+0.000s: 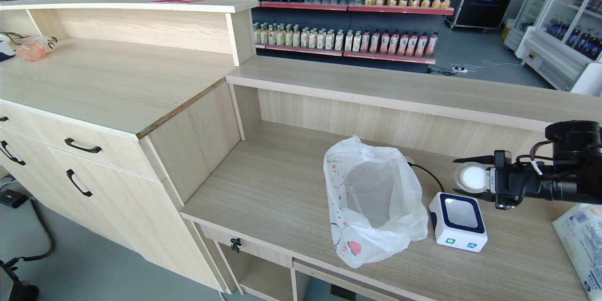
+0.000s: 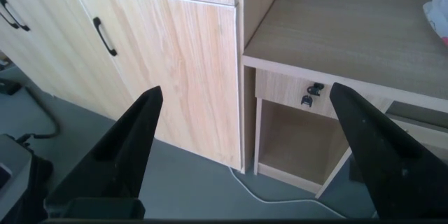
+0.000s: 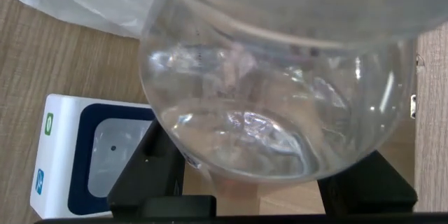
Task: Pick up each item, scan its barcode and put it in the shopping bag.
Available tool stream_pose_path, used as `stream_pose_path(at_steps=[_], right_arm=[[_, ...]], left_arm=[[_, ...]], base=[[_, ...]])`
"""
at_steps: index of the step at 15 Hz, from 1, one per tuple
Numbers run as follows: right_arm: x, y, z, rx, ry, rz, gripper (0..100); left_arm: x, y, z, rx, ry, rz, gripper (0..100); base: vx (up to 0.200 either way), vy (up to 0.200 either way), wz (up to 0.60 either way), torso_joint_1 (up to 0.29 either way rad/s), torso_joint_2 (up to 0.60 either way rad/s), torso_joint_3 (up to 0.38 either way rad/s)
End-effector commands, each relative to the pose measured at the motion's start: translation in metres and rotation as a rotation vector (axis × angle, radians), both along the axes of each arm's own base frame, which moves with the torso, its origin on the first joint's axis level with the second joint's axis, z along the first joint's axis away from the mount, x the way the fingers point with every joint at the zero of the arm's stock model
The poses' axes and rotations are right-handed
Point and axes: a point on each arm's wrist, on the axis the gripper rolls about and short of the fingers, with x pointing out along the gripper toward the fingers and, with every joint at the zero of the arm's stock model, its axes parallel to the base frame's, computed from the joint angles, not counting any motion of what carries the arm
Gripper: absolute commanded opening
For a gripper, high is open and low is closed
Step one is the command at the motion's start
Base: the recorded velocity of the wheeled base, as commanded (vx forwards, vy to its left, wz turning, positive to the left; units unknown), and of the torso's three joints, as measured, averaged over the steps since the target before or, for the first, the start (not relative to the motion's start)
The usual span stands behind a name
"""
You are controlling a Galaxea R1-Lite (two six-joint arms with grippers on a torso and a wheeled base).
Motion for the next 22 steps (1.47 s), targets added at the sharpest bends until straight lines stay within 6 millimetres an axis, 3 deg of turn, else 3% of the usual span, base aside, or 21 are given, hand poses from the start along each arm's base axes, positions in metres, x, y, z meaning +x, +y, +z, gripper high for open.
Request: stream_pose_path(at_steps=[1, 12, 22], right_arm=[[0.002, 0.0, -0.005, 0.006, 0.013, 0.008, 0], [0.015, 0.004, -0.018, 0.019, 0.035, 0.039, 0], [0.016, 0.004, -0.015, 0.023, 0.036, 0.033, 0]], left_arm=[[0.0, 0.0, 0.0, 0.0, 0.0, 0.001, 100], [0.0, 0.0, 0.0, 0.0, 0.0, 0.001, 100], [0.0, 0.0, 0.0, 0.0, 0.0, 0.002, 100]], base=[[0.0, 0.0, 0.0, 0.0, 0.0, 0.0], [0.0, 0.0, 0.0, 0.0, 0.0, 0.0], [0.0, 0.0, 0.0, 0.0, 0.0, 0.0]])
